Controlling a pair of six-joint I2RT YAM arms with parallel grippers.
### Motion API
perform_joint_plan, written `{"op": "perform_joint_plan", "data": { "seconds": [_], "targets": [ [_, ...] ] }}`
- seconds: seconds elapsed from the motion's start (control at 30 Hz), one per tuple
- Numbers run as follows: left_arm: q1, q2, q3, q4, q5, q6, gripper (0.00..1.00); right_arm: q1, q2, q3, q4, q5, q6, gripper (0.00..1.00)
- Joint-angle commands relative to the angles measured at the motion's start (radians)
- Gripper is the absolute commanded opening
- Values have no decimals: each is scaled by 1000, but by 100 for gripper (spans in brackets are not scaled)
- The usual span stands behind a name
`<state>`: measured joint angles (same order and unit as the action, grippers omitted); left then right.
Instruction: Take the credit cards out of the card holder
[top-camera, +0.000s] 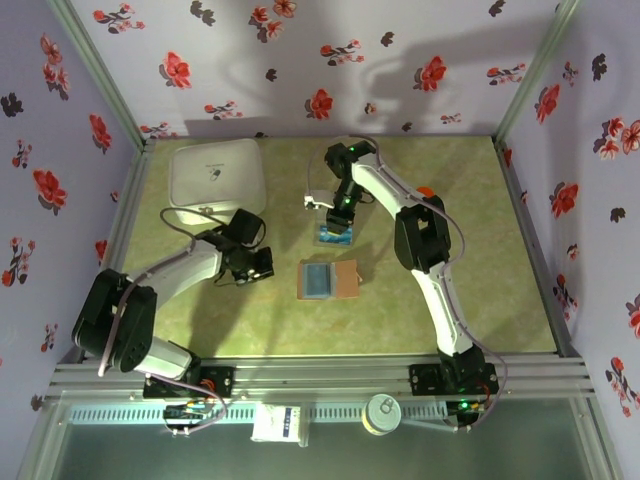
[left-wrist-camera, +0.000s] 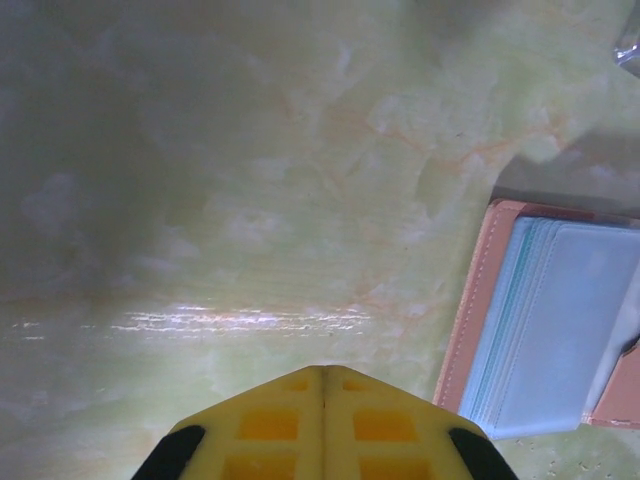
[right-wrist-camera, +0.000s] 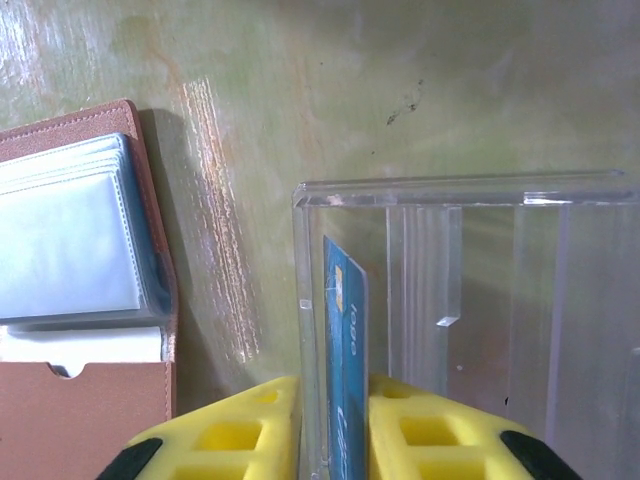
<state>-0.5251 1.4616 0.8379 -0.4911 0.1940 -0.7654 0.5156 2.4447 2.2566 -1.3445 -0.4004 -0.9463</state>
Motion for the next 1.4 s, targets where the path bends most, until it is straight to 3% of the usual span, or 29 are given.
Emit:
{"op": "perform_joint_plan", "data": {
  "seconds": [0.0,0.27,0.53,1.0,1.2,1.37],
  "targets": [
    [8,20,38,-6,16,31,4,-12,-66,22,-26,5,26,26],
    [5,38,59,12,43,33,8,-12,-193,-93,81,30,136,29],
    [-29,46,62,53,54,9,10,-9,-422,-439,405,12,401,29],
    [-145,109,69,132,37,-50,9,26,-755,-1074,1058,71,1308,26],
    [-169,120,70,139,36,-57,7,107,-830,-1204,1132,140,1578,20],
    [-182,142,88,110,22,-40,4,183,-824,-1210,1109,154,1695,20]
  ]
}}
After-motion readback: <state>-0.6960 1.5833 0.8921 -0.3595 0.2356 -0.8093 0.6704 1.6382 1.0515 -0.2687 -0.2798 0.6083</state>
